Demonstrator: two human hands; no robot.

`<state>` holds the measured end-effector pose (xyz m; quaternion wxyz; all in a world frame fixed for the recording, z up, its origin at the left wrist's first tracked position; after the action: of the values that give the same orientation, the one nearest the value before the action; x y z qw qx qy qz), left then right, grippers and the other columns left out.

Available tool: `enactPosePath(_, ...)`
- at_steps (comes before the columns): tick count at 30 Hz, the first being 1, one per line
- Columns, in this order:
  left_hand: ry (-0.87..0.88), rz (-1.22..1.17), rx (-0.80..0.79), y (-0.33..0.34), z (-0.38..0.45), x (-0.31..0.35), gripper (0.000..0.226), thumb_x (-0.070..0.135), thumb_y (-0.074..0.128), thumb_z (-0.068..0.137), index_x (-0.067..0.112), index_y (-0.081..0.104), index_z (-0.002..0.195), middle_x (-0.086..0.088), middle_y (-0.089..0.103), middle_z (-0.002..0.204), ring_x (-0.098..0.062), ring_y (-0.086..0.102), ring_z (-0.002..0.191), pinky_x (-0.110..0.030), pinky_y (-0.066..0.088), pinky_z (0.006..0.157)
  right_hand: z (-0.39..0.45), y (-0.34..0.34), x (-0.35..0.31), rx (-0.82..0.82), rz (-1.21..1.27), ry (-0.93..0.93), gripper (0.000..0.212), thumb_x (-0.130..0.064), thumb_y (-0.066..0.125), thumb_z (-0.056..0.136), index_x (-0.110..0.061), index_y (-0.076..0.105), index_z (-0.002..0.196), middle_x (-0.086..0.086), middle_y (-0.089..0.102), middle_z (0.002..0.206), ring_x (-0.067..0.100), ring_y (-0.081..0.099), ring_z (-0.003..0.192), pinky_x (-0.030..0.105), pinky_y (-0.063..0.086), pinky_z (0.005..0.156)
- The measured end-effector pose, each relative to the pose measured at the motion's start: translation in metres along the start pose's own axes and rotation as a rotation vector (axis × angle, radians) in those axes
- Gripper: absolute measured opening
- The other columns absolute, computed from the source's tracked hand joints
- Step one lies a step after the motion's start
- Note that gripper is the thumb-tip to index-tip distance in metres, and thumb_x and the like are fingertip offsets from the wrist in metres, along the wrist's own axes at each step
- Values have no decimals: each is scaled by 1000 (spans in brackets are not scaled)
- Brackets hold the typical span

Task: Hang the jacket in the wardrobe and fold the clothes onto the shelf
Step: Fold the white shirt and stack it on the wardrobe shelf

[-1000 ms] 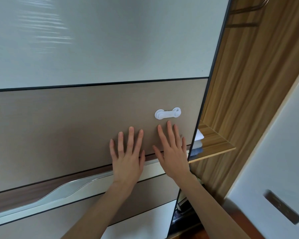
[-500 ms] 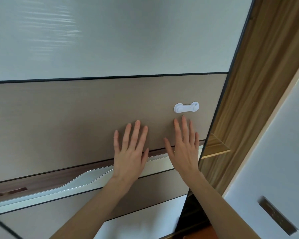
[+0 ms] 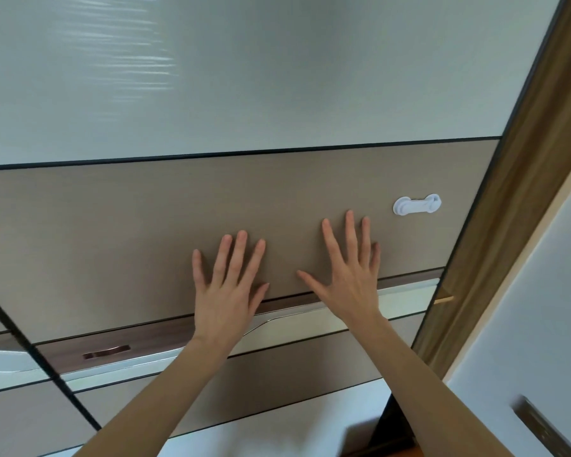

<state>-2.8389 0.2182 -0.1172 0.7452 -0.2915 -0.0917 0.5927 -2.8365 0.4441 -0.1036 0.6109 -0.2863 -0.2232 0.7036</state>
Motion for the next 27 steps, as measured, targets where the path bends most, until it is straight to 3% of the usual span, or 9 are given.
enactPosePath(11, 42, -21, 20, 20, 23, 60, 77, 54, 53, 103, 26, 18, 166, -6, 9, 175, -25, 10, 161, -65, 0, 125, 6, -4, 69, -29, -7, 10, 107, -78, 60, 88, -34, 3, 167, 7, -7, 175, 37, -7, 161, 70, 22, 121)
enactPosePath(17, 50, -37, 12, 21, 32, 83, 79, 50, 56, 102, 25, 17, 167, -5, 8, 175, -24, 9, 161, -63, 1, 126, 7, -14, 93, -12, -29, 9, 104, -77, 61, 88, -27, 16, 167, 9, -1, 175, 36, -3, 161, 65, 28, 121)
enactPosePath(23, 79, -78, -19, 13, 38, 102, 83, 43, 60, 100, 21, 16, 167, -7, 5, 175, -26, 10, 161, -63, 7, 126, 7, -23, 109, -29, -41, 29, 103, -76, 60, 89, -28, 15, 167, 7, -2, 176, 34, -2, 162, 61, 33, 120)
enactPosePath(27, -14, -77, -9, 7, 26, 88, 82, 42, 60, 98, 18, 20, 166, -13, 9, 174, -32, 13, 160, -67, 6, 124, 7, -26, 120, -71, -60, 43, 104, -76, 60, 89, -30, 10, 167, 5, -6, 176, 32, -5, 162, 61, 30, 122)
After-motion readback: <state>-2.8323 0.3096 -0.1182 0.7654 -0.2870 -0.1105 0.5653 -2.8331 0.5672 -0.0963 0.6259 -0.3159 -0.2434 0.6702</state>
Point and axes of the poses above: each hand's wrist, its own z-axis towards the middle knuckle, its own y-axis out of the palm, x = y × z, the point moved 6 cm from there along z, towards the middle knuckle
